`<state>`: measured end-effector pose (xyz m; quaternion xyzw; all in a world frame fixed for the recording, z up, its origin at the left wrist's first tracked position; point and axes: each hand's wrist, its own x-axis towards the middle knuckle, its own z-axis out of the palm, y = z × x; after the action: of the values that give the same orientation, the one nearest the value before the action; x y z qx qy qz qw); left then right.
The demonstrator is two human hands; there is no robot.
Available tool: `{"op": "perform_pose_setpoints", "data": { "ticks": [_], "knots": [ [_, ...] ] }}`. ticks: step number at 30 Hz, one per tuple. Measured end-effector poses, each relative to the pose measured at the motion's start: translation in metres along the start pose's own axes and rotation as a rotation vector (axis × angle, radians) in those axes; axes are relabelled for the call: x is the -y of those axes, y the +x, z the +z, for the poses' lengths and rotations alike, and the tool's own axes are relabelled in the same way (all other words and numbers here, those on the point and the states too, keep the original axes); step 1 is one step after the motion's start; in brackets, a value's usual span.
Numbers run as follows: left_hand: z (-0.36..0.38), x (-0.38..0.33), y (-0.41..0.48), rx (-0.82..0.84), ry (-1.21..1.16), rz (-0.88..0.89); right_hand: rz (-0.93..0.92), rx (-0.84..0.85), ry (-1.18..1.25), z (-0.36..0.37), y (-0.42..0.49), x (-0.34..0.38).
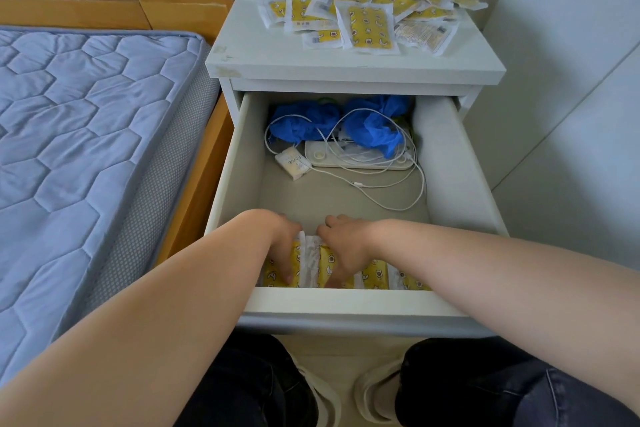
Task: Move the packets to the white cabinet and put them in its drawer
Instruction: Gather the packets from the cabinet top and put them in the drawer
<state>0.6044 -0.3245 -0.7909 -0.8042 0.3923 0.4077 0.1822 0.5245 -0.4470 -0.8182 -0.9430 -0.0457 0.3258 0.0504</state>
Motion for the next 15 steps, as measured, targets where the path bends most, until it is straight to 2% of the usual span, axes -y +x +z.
{"op": "perform_pose_setpoints", "data": {
  "ticks": [6, 11, 15],
  "knots": [
    [-0.004, 0.006, 0.003, -0.092, -0.047, -0.01, 0.077, -0.065, 0.245, -0.02, -0.012, -0.02],
    [-0.012, 0.0, 0.003, -0.41, -0.218, 0.038, 0.185, -0.195, 0.376, -0.025, -0.022, -0.039],
    [-0.019, -0.014, -0.008, -0.641, -0.218, 0.054, 0.219, -0.361, 0.434, -0.034, -0.037, -0.041]
  ]
}}
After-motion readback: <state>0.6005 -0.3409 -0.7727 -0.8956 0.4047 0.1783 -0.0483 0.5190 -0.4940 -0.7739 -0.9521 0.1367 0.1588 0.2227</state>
